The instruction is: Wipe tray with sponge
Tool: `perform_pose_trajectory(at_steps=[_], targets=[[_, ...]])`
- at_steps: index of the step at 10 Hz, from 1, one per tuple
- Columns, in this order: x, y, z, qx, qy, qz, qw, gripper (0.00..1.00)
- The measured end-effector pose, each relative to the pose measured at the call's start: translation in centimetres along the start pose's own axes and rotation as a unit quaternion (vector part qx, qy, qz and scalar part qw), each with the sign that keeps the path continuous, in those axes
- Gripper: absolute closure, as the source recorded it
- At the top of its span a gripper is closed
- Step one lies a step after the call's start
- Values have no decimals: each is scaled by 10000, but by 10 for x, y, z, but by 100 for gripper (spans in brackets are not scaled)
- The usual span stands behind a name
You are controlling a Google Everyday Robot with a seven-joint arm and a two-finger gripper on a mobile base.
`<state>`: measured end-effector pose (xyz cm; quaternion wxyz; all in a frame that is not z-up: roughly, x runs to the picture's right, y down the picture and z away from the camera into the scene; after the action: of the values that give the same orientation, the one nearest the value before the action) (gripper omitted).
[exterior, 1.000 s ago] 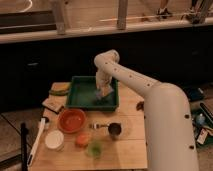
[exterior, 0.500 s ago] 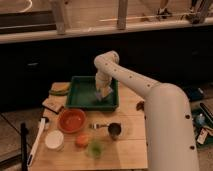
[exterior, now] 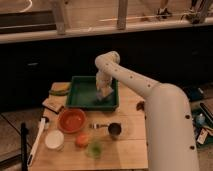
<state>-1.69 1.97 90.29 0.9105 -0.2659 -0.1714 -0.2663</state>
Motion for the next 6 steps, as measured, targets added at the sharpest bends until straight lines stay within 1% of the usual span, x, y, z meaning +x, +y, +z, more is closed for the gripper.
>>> perform_pose_trajectory(at_steps=[1,2,3,5,6], targets=[[0,1,0,3,6,-35,10000,83],[0,1,0,13,7,-62,10000,86],[0,1,0,18,8,-72,10000,86],[0,1,0,31,4,-102,9999,80],[3,0,1,35,4,-109,9999,83]])
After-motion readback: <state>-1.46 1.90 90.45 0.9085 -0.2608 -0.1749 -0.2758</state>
